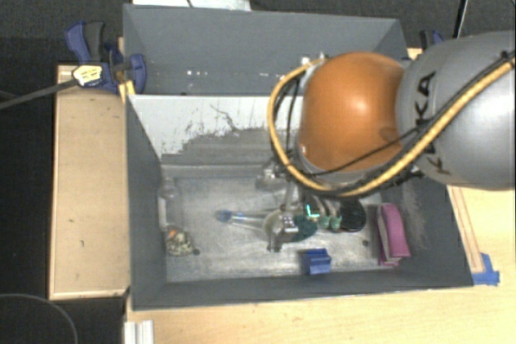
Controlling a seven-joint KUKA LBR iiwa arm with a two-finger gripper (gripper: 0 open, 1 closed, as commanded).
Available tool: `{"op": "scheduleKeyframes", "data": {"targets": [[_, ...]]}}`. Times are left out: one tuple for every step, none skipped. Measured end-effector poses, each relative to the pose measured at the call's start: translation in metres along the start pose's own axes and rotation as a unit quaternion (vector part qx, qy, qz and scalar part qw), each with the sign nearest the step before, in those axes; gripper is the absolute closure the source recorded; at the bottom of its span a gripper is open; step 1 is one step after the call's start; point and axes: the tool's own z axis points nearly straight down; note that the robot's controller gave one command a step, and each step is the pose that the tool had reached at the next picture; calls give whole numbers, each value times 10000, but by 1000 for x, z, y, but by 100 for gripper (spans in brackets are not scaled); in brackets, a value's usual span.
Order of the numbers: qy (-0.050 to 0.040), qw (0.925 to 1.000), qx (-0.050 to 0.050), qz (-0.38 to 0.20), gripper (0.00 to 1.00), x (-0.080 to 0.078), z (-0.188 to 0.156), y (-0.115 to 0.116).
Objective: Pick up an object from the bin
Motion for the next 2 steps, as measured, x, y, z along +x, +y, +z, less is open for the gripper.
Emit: {"op": "scheduleKeyframes", "data": {"targets": [[-2, 9991, 4, -433, 0, -24, 129, -58], [-57, 9898, 1, -1422, 0, -36, 153, -123]]}}
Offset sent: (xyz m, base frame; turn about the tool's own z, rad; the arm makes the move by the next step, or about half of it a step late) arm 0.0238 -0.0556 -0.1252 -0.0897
